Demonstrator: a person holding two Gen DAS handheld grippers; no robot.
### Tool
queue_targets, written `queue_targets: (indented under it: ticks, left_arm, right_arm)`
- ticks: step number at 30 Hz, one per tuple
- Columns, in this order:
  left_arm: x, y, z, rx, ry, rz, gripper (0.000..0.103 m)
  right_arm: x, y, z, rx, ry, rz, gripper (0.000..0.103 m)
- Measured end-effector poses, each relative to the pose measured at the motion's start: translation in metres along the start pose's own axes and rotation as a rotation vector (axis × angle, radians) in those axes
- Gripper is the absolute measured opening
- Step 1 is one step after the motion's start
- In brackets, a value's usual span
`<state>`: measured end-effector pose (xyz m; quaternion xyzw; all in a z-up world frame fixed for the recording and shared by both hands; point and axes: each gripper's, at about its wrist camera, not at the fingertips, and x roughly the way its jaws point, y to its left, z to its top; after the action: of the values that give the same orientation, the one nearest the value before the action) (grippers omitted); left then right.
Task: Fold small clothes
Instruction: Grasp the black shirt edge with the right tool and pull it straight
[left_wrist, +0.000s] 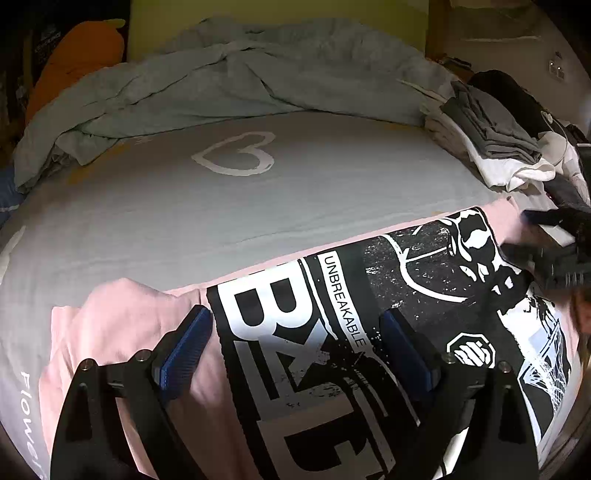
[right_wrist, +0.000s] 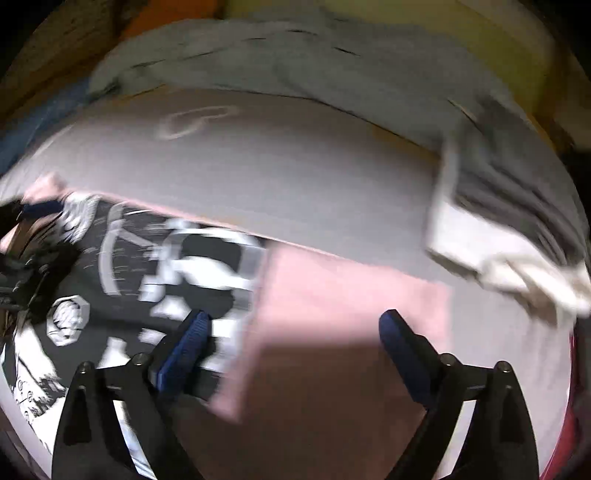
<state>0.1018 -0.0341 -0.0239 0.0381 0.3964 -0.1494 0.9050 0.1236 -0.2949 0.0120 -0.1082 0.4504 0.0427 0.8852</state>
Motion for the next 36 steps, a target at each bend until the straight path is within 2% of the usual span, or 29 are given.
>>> queue_targets:
  ticks: [2,4,5,7,10,12,13,14,15,16,19,22,23,26,28,31,34,36]
  left_arm:
    - [0.000,0.001,0.000,0.001,0.000,0.000,0.092]
    - [0.000,0.000,0.000,0.003,0.000,0.001,0.093]
    - [0.000,0.000,-0.001,0.005,0.001,0.002,0.093]
    - [0.000,-0.001,-0.001,0.010,0.001,0.007,0.094]
    - [0.001,-0.001,-0.001,0.014,0.001,0.013,0.094]
    - [0.000,-0.002,-0.002,0.014,0.000,0.012,0.094]
    - [0.001,-0.002,-0.002,0.015,0.001,0.013,0.094]
    - [0.001,-0.002,-0.002,0.015,0.001,0.013,0.094]
    - [0.001,-0.002,-0.002,0.016,0.001,0.014,0.094]
    - [0.001,-0.003,-0.001,0.016,0.001,0.016,0.094]
    - [0.001,-0.003,-0.002,0.016,0.001,0.016,0.094]
    - [0.001,-0.003,-0.002,0.016,0.001,0.015,0.095]
    - [0.001,-0.003,-0.002,0.016,0.001,0.014,0.095]
    - [0.001,-0.005,-0.001,0.023,0.002,0.020,0.096]
    - [0.002,-0.005,-0.002,0.024,0.003,0.023,0.096]
    - [0.002,-0.006,-0.002,0.024,0.002,0.024,0.096]
    - [0.002,-0.006,-0.002,0.025,0.002,0.025,0.096]
    - [0.002,-0.006,-0.002,0.025,0.002,0.025,0.096]
  right_arm:
    - [-0.004,-0.019,0.002,0.056,-0.017,-0.128,0.094]
    - [-0.014,-0.033,0.005,0.131,-0.051,-0.164,0.094]
    - [-0.023,-0.036,0.005,0.178,-0.087,-0.118,0.094]
    - [-0.041,-0.028,0.006,0.216,-0.146,0.073,0.094]
    - [-0.055,0.008,0.005,0.104,-0.148,0.258,0.094]
    - [-0.058,0.041,0.001,-0.025,-0.145,0.259,0.088]
    - [-0.058,0.056,-0.003,-0.076,-0.148,0.230,0.064]
    - [-0.054,0.067,-0.005,-0.110,-0.143,0.206,0.028]
    - [-0.050,0.073,-0.005,-0.120,-0.133,0.204,0.014]
    - [-0.047,0.080,-0.006,-0.112,-0.131,0.228,0.007]
    - [-0.046,0.089,-0.009,-0.071,-0.143,0.346,0.006]
    - [-0.044,0.102,-0.025,-0.111,-0.064,0.402,0.006]
    - [-0.047,0.109,-0.038,-0.125,-0.045,0.381,0.006]
    - [-0.056,0.098,-0.059,-0.102,-0.084,0.367,0.006]
    - [-0.058,0.076,-0.064,-0.035,-0.081,0.373,0.002]
    - [-0.056,0.034,-0.070,0.084,-0.072,0.323,0.001]
    - [-0.055,-0.006,-0.082,0.191,-0.075,0.171,0.001]
    - [-0.057,-0.029,-0.090,0.265,-0.075,0.190,0.001]
